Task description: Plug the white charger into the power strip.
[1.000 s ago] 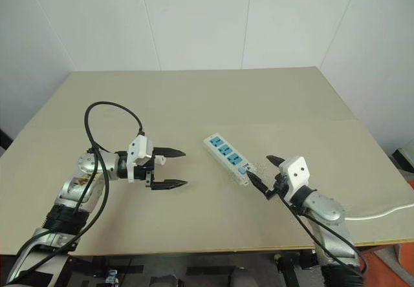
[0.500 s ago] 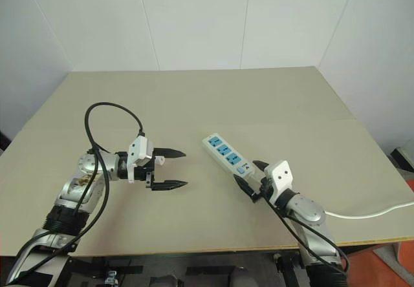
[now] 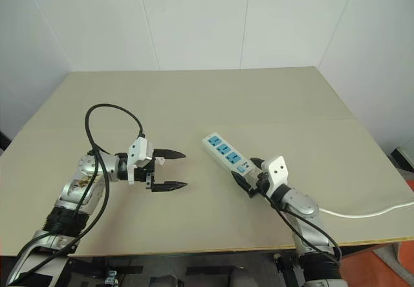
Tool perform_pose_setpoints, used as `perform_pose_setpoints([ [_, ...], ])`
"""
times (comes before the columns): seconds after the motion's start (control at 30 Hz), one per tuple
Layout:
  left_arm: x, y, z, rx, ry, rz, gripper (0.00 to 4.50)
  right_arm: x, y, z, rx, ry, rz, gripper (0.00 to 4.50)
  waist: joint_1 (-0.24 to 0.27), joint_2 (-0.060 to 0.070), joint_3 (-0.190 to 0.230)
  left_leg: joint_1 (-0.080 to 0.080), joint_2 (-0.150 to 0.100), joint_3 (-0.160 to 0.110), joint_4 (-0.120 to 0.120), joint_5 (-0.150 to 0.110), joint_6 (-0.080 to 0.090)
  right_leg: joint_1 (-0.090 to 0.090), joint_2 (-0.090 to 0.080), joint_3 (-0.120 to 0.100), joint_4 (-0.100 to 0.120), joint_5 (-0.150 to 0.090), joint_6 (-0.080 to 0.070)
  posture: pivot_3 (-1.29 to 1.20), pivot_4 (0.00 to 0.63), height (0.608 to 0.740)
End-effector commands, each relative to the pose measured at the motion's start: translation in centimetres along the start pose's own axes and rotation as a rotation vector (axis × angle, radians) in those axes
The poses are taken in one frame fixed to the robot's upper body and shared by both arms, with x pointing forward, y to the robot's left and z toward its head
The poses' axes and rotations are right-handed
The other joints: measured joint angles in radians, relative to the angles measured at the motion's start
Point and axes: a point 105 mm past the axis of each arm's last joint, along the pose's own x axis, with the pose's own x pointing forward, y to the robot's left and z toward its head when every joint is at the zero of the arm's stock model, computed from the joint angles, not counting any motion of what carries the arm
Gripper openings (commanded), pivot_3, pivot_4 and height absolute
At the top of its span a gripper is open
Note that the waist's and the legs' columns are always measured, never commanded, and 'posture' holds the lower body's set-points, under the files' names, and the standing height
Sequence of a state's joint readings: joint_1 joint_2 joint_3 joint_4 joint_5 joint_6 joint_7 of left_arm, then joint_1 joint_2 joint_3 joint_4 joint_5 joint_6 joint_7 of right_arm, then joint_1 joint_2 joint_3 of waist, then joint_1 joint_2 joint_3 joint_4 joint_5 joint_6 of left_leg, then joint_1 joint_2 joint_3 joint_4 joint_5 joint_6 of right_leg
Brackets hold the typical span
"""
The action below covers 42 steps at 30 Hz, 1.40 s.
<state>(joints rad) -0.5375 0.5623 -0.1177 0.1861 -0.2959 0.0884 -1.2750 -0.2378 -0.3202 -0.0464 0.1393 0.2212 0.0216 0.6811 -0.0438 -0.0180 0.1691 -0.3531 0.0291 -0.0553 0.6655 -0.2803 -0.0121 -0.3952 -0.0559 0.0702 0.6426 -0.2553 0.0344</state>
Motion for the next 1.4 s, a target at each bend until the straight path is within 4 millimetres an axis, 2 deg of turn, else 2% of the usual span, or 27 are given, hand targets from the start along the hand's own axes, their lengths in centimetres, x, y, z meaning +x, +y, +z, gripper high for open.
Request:
perform_pose_setpoints([
  [0.03,0.0,0.0,1.0,0.049,-0.022,0.005,4.5,0.7,0.4,0.9,0.016,-0.051,0.012,4.46,-0.001,0.0,0.0,0.0,0.0,0.0,0.0,0.0,0.0,0.0,0.0,0.0,0.0,0.0,0.0,0.0,0.15,0.74],
  [0.53,0.0,0.0,1.1,0.049,-0.033,0.006,4.5,0.6,0.4,0.3,0.051,-0.039,0.02,4.46,0.0,0.0,0.0,0.0,0.0,0.0,0.0,0.0,0.0,0.0,0.0,0.0,0.0,0.0,0.0,0.0,0.15,0.74],
  [0.7,0.1,0.1,1.1,0.052,-0.034,0.007,4.5,0.5,0.5,0.3,0.085,-0.046,0.034,3.42,0.0,0.0,0.0,0.0,0.0,0.0,0.0,0.0,0.0,-0.001,0.0,0.0,0.0,0.0,0.0,0.0,0.15,0.74],
  [0.9,0.1,0.1,1.1,0.055,-0.034,0.008,4.5,0.4,0.8,0.1,0.067,-0.039,0.043,3.42,0.0,0.0,0.0,0.0,0.0,0.0,0.0,0.0,0.0,0.0,0.0,0.0,0.0,0.0,0.0,0.0,0.15,0.74],
  [1.13,-1.1,0.6,1.7,0.111,0.007,-0.031,4.5,-0.4,2.9,0.7,0.017,-0.027,0.235,3.42,-0.001,0.0,0.0,0.0,0.0,0.0,0.0,0.0,0.0,-0.001,0.0,0.0,0.0,0.0,0.0,0.0,0.15,0.74],
  [1.33,-2.6,2.8,2.3,0.227,0.111,-0.143,4.5,-0.9,4.6,0.7,-0.1,0.047,0.445,3.42,0.0,0.0,0.0,0.0,0.0,0.0,0.0,0.0,0.0,0.0,0.0,0.0,0.0,0.0,0.0,0.0,0.15,0.74],
  [1.4,-3.1,4.0,2.8,0.294,0.2,-0.212,4.5,-0.9,4.9,1.1,-0.136,0.055,0.505,3.42,-0.001,0.0,0.0,0.0,0.0,0.0,-0.001,0.0,0.0,0.0,0.001,0.0,-0.001,0.0,0.0,0.0,0.15,0.74],
])
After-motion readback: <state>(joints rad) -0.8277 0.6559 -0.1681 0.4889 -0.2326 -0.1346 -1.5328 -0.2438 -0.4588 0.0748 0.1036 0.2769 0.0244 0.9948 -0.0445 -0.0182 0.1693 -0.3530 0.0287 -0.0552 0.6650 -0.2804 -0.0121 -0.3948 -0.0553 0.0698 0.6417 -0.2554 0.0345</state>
